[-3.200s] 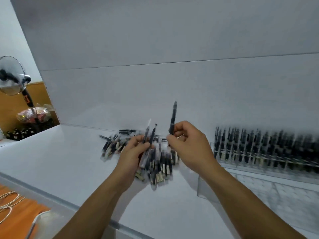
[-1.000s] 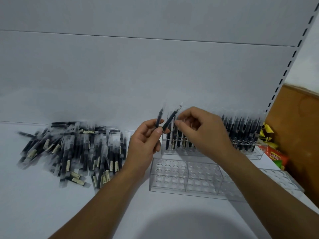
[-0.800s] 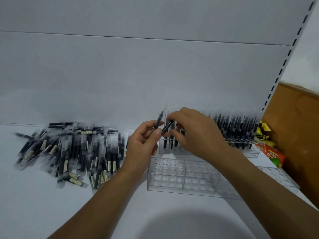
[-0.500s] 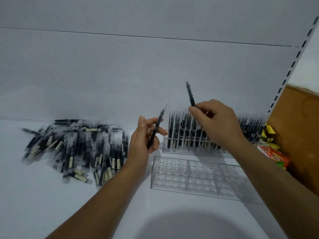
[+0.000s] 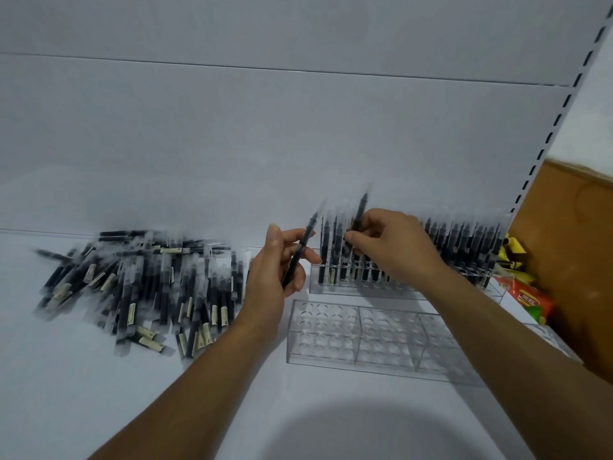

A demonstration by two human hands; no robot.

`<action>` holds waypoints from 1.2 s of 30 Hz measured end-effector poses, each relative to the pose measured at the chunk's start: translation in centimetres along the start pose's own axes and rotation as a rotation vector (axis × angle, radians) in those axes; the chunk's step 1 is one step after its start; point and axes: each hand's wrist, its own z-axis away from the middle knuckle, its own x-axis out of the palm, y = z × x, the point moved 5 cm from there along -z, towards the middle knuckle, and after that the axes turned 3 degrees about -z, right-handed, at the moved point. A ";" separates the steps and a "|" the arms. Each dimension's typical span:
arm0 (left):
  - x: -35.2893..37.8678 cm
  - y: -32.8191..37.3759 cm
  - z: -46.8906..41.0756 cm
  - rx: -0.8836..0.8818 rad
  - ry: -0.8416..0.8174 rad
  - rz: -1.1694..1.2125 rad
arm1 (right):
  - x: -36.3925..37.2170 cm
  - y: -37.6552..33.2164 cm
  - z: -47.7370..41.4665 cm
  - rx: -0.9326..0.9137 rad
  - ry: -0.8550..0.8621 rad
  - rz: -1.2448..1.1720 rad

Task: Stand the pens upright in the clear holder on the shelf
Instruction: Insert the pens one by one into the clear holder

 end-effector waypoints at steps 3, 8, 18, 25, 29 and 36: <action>0.0 -0.1 0.0 0.004 -0.004 -0.006 | 0.1 0.0 -0.2 0.006 -0.028 0.071; 0.0 -0.1 0.0 -0.001 -0.012 -0.029 | 1.1 0.3 0.0 0.032 -0.117 0.289; 0.1 -0.2 0.1 0.011 -0.031 -0.077 | 0.0 0.3 1.1 0.048 -0.166 0.249; 0.2 -0.1 -0.1 0.049 -0.082 -0.108 | 0.3 -2.4 2.2 -0.008 -0.134 -0.243; 0.9 0.2 0.6 0.132 -0.147 -0.209 | 0.9 -3.4 2.5 -0.041 -0.151 -0.370; -0.2 0.3 0.3 0.171 -0.050 -0.528 | -2.2 -2.0 1.8 0.124 0.046 -0.716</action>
